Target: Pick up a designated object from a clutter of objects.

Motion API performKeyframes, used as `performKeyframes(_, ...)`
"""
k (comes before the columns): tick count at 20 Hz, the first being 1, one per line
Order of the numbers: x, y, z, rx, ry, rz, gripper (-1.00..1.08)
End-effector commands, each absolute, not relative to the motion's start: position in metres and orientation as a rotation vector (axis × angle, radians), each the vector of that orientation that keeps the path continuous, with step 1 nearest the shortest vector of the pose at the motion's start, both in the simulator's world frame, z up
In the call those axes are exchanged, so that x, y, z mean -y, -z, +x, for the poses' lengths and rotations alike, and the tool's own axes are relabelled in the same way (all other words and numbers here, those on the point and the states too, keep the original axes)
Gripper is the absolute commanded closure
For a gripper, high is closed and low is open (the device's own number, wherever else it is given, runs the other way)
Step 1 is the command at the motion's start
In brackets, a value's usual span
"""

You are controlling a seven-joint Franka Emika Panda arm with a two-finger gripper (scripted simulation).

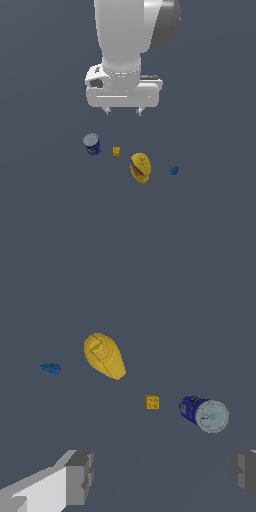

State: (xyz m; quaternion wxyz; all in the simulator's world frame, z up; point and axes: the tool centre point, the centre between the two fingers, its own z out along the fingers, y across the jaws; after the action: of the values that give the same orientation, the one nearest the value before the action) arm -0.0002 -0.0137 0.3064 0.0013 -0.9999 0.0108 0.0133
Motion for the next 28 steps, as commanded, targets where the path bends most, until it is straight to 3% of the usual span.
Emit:
performKeyframes(1,0.014,-0.306,0.000,-0.034,-0.042,-3.139,-0.92)
performKeyframes(17,-0.009,-0.305,0.005,0.041,-0.026,-3.166,-0.92)
performKeyframes(28,-0.051,-0.263,0.039,0.261,-0.022,-3.166,-0.92)
